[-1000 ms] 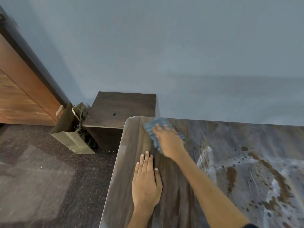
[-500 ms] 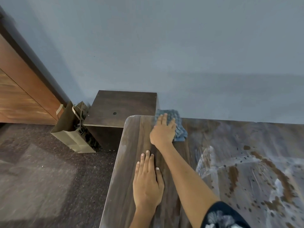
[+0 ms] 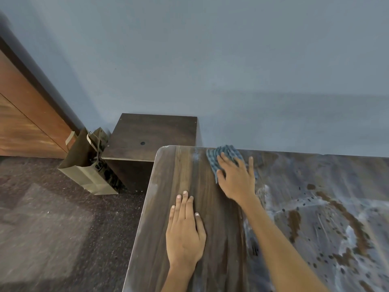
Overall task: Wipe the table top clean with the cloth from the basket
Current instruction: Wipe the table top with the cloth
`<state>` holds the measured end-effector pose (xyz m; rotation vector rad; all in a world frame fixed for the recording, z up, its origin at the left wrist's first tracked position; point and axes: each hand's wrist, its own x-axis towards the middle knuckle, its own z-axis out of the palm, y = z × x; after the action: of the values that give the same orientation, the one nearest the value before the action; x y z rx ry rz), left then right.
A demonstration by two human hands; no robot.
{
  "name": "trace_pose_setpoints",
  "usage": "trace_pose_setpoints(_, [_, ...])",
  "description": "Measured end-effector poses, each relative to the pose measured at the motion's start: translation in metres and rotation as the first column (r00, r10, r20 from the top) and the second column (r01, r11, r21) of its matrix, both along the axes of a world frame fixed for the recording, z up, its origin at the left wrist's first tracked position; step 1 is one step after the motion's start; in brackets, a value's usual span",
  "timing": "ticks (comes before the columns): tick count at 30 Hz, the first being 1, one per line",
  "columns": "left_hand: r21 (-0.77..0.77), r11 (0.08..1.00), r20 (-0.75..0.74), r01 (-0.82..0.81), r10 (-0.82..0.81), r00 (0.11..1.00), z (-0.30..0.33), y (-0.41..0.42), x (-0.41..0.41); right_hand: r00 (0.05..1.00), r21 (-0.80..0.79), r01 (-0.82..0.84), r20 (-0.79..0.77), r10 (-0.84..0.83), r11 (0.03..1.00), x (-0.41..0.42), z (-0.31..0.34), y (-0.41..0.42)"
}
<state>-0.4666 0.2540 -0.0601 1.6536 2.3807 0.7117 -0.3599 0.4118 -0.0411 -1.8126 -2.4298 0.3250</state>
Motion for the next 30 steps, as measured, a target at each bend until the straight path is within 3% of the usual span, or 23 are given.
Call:
trace_pose_setpoints(4, [-0.007,1.0,0.025,-0.002,0.002,1.0,0.002,-0.001,0.001,0.998,-0.017,-0.036,-0.057,0.035,0.999,-0.035,0.002,0.026])
trace_pose_setpoints(11, [-0.013,1.0,0.023,0.024,-0.023,0.999,0.003,-0.002,-0.002,0.893,0.0,-0.435,-0.131,0.431,0.901,-0.022,-0.004,-0.041])
trace_pose_setpoints(13, [-0.009,1.0,0.022,0.024,-0.024,0.999,0.004,-0.003,-0.001,0.914,-0.009,-0.396,-0.097,0.393,0.918,0.011,-0.008,-0.065])
trace_pose_setpoints(15, [0.003,1.0,0.034,0.018,-0.018,0.999,0.005,-0.003,0.0,0.969,-0.006,-0.247,-0.006,0.247,0.969,0.045,-0.011,-0.067])
trace_pose_setpoints(18, [0.001,1.0,0.06,0.009,-0.009,0.998,0.003,-0.002,0.001,0.998,-0.046,0.003,0.06,0.0,0.999,0.068,-0.006,-0.033])
trace_pose_setpoints(20, [-0.011,1.0,0.067,0.008,-0.007,0.998,0.004,-0.002,0.0,0.997,-0.082,0.073,0.037,-0.07,0.994,0.053,0.0,-0.009])
trace_pose_setpoints(25, [-0.04,0.998,0.062,0.044,-0.042,0.997,0.006,-0.003,-0.002,0.991,-0.06,-0.129,-0.049,0.126,0.99,-0.007,0.001,-0.027])
trace_pose_setpoints(28, [-0.046,0.998,0.066,0.035,-0.032,0.997,0.005,-0.006,-0.003,0.953,-0.038,-0.292,-0.098,0.287,0.956,0.001,-0.003,-0.088])
trace_pose_setpoints(30, [-0.04,0.999,0.072,0.018,-0.015,0.997,0.004,-0.008,-0.003,0.944,-0.036,-0.317,-0.11,0.312,0.948,0.02,-0.005,-0.12])
